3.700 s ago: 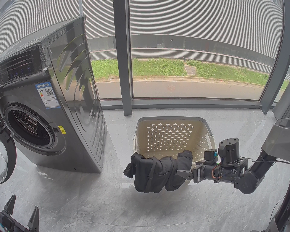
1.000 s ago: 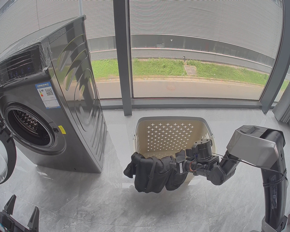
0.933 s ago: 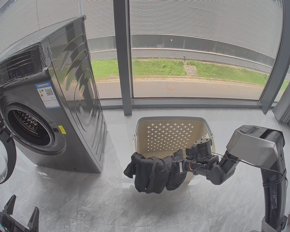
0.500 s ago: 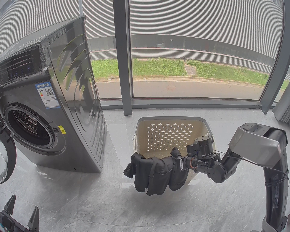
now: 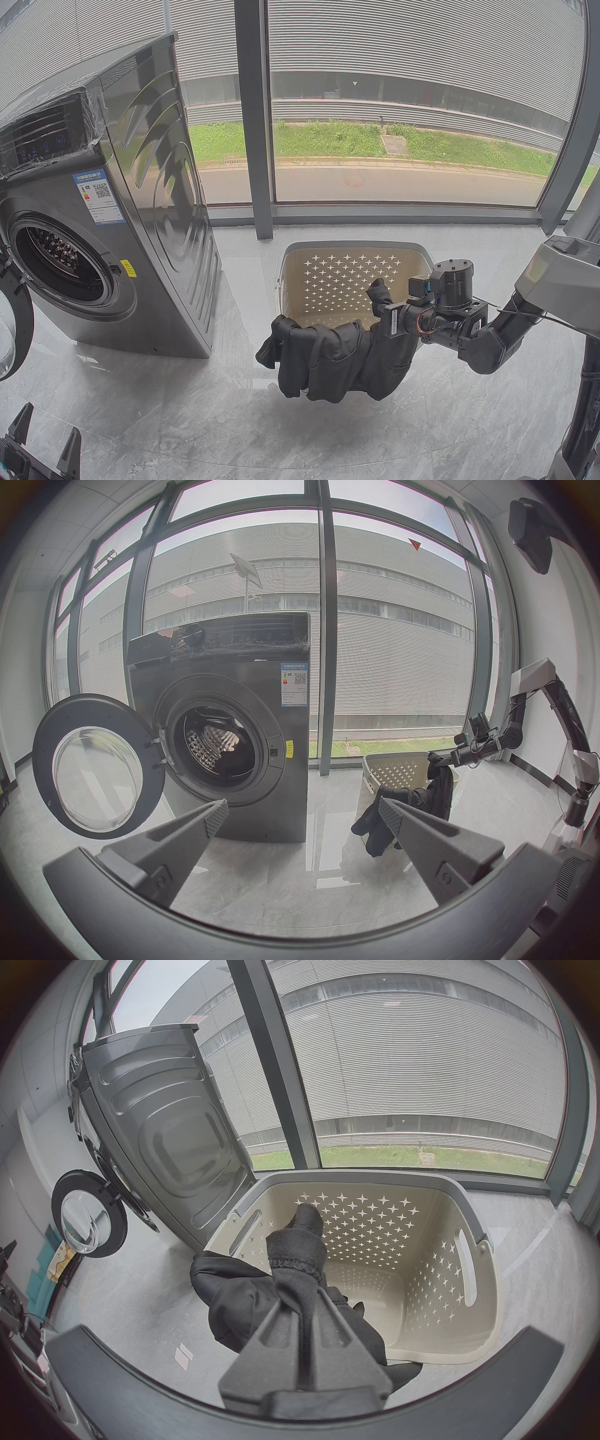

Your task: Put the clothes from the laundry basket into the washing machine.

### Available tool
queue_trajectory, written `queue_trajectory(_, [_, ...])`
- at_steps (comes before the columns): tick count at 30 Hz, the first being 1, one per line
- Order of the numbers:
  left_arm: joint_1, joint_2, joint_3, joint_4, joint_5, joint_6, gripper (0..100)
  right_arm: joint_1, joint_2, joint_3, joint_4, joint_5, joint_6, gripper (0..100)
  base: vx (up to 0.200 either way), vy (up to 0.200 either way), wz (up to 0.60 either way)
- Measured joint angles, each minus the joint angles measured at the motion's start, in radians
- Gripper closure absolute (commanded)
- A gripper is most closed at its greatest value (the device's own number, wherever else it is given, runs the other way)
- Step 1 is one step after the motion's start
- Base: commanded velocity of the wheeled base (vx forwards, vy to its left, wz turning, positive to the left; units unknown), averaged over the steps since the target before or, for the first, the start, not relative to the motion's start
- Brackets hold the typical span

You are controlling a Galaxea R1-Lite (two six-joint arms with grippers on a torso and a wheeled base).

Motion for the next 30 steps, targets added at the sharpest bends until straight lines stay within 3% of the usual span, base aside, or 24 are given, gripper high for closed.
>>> queue_trajectory(1, [0.0,0.0,0.0,0.0,0.0,0.0,0,-0.001,0.004,0.001,-0.01,0.0,0.0,0,0.0,0.0,0.0])
queue_trajectory(30, [0.0,0.0,0.0,0.0,0.0,-0.001,0,0.006,0.264,-0.144,0.023,0.01,-0.028,0,0.0,0.0,0.0])
